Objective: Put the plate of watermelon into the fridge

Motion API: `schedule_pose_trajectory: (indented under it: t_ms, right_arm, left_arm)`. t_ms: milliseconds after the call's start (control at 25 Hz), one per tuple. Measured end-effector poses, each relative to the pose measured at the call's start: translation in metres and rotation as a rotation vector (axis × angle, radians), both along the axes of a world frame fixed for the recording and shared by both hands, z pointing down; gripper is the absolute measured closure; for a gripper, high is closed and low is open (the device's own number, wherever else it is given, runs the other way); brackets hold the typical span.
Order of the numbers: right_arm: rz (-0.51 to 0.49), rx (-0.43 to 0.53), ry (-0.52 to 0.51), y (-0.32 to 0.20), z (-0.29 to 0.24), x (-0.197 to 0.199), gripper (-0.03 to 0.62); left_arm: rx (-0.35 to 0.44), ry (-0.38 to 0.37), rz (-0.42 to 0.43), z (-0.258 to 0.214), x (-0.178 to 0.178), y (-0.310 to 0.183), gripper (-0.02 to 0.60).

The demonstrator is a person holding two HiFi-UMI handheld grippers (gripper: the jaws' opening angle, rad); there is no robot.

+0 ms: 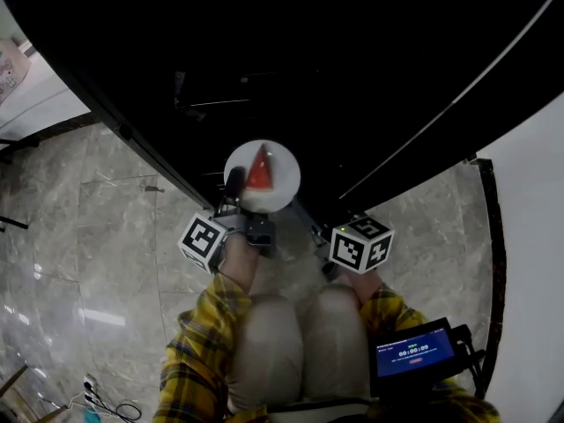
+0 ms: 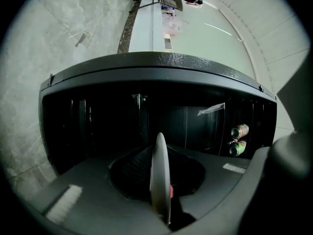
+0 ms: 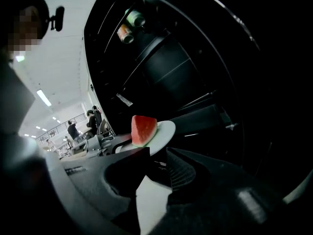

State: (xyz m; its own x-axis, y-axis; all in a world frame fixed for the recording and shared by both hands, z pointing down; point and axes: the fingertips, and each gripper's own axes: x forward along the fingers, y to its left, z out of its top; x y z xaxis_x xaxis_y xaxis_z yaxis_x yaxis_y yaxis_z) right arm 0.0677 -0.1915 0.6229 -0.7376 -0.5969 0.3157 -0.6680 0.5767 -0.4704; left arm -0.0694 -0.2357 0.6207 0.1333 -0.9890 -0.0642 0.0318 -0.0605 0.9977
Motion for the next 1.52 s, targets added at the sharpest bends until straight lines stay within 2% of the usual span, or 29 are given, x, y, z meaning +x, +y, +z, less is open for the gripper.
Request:
schedule_pose_trajectory:
  t_ms: [240,320,440,640,760,800,840,960,1080,1200,1360,1520]
  right_arm:
    - [0.063,-0.197,-0.142,-0.004,0.009,-0.005,0.503]
    - [0.089,-0.252,-0.234,-0.003,0.004,-0.008,0.513]
    - [0.107,-0.308,-0.353,-0.001,-0.003,-0.016,0.49]
    - [0.216,-0.407,-0.318,-0.005,0.013,-0.016,0.493]
    - [0.242,-0.484,-0.351,-0.003,0.022,-0.021,0.487]
    - [0.24,-0.499,-0.385,-0.003,0.021,-0.023,0.496]
    - [0.242,-0.517,-0.432,-0.004,0.02,-0.025,0.536]
    - [0.268,-0.576,-0.591,-0.008,0.016,-0.023,0.569]
    - [0.3,-0.583,-0.675,-0.013,0.008,-0.017,0.591]
    - [0.325,-0.607,-0.715,-0.016,0.009,-0.013,0.591]
    - [0.352,-0.631,-0.761,-0.017,0.013,-0.01,0.591]
    - [0.373,-0.637,-0.798,-0.023,0.018,-0.014,0.591]
  left_arm:
    - [-0.006,0.013,-0.044,0.009,-0.009,0.0,0.54]
    - [0.003,0.025,-0.05,0.007,-0.01,-0.001,0.54]
    - [0.0,0.014,-0.043,0.011,-0.009,-0.002,0.535]
    - [0.009,-0.005,-0.059,0.011,-0.01,-0.002,0.532]
    - [-0.004,0.003,-0.055,0.013,-0.008,-0.002,0.535]
    - [-0.007,-0.003,-0.047,0.012,-0.007,-0.003,0.535]
    - [-0.008,-0.013,-0.04,0.012,-0.006,-0.003,0.536]
    - [0.003,-0.025,-0.021,0.011,-0.004,-0.005,0.539]
    - [0.019,-0.017,0.02,0.01,-0.002,-0.007,0.555]
    - [0.02,-0.079,0.079,0.009,0.003,-0.007,0.551]
    - [0.038,-0.208,0.161,0.004,0.009,-0.002,0.492]
    - [0.057,-0.225,0.195,0.005,0.004,-0.003,0.446]
